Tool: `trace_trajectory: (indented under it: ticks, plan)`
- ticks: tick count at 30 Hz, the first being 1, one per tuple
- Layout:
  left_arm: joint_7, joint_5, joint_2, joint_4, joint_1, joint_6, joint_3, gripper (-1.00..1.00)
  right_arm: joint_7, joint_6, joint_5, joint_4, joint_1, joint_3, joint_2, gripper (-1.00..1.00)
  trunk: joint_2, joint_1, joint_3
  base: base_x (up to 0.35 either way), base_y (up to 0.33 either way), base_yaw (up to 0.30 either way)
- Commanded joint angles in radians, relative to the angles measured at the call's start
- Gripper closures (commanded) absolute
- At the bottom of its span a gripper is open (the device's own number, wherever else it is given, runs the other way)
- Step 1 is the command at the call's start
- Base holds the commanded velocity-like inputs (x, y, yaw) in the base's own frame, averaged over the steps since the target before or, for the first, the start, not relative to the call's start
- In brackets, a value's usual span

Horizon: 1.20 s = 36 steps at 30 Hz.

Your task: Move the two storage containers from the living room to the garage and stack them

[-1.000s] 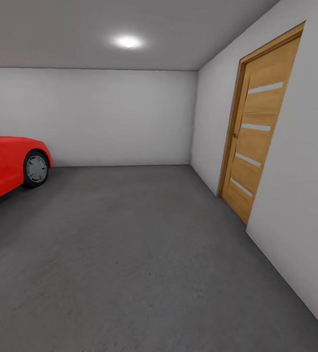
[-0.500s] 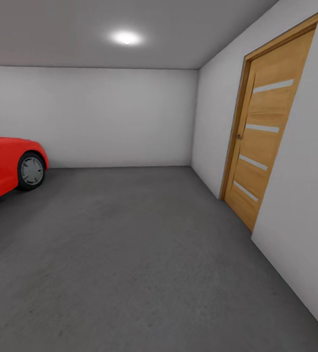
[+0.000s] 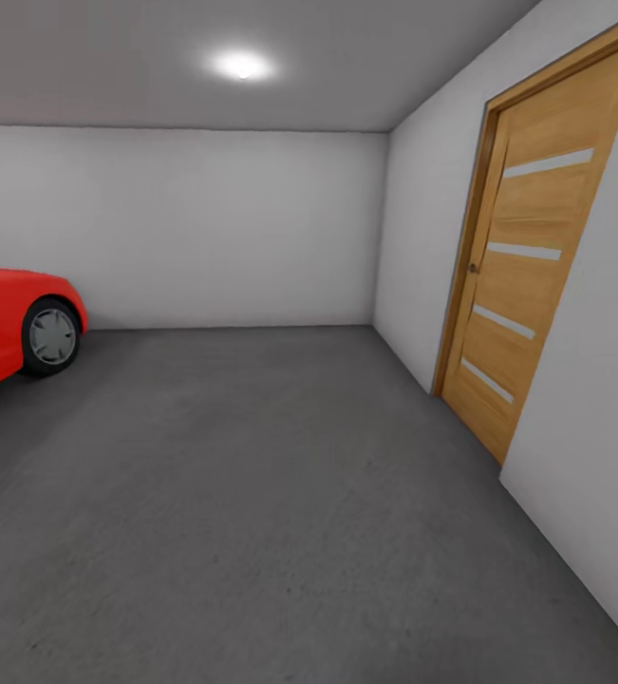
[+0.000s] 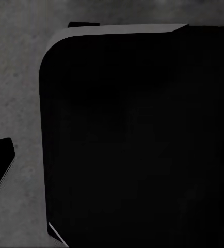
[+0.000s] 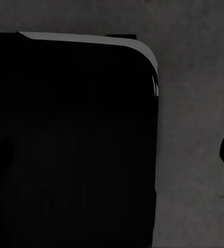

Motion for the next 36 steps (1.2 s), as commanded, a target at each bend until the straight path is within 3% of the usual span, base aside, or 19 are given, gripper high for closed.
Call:
trace_trajectory:
  ticks: [1, 21, 36]
  plan:
    - [0.000, 0.002, 0.000, 0.000, 0.000, -0.003, 0.001, -1.00, 0.000, -0.005, 0.000, 0.004, 0.000, 0.000, 0.000, -1.00, 0.000, 0.001, -0.001, 0.322, 0.000, 0.000]
    - [0.000, 0.003, 0.000, 0.000, 0.000, -0.001, 0.001, -1.00, 0.000, -0.008, 0.000, 0.006, -0.001, 0.002, 0.000, -1.00, 0.000, 0.001, -0.001, 0.322, 0.000, 0.000]
    - [0.000, 0.002, 0.000, 0.000, 0.000, -0.001, 0.001, -1.00, 0.000, -0.012, 0.049, 0.006, -0.001, 0.001, 0.000, -1.00, 0.000, 0.001, -0.001, 0.321, 0.118, -0.218]
